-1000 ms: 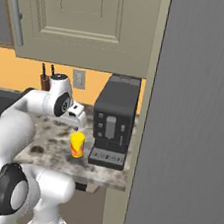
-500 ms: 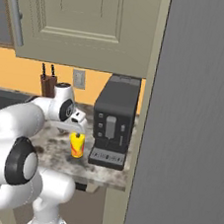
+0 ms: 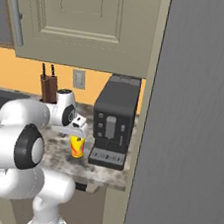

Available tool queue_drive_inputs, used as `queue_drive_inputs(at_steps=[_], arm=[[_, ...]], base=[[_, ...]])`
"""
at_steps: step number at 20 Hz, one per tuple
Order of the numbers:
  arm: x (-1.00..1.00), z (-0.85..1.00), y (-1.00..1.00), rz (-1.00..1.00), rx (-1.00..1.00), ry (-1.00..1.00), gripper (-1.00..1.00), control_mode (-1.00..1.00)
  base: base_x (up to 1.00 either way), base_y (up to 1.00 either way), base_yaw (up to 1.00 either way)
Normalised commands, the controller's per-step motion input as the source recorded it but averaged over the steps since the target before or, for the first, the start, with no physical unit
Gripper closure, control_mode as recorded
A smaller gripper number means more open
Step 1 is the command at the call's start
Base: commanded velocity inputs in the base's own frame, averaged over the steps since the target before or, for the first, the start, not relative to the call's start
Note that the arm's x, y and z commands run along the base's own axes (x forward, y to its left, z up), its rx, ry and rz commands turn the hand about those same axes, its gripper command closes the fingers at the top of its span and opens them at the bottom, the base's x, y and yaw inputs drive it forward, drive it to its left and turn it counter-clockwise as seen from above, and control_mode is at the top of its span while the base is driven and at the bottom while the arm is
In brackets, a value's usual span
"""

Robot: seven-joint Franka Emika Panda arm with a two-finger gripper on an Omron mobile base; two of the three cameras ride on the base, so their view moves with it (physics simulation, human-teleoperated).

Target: Place the pitcher and cup on the dining counter for serving.

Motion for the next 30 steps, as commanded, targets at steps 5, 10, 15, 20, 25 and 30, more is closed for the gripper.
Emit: queue_drive_inputs(at_steps=[5,10,15,20,25,30], arm=[[0.0,-0.04,0.0,0.0,0.0,0.0,-1.0,-1.0],[0.0,0.21,0.0,0.0,0.0,-0.01,-1.0,-1.0],[0.0,-0.03,0.0,0.0,-0.01,0.0,-1.0,-1.0],[0.0,-0.54,-0.01,0.0,-0.01,0.08,-1.0,-1.0],[0.0,-0.6,0.0,0.0,0.0,0.09,1.0,-1.0],[0.0,-0.02,0.0,0.0,0.0,0.0,1.0,-1.0]], base=[[0.0,0.0,0.0],[0.0,0.0,0.0],[0.0,0.0,0.0],[0.0,0.0,0.0],[0.0,0.0,0.0],[0.0,0.0,0.0]])
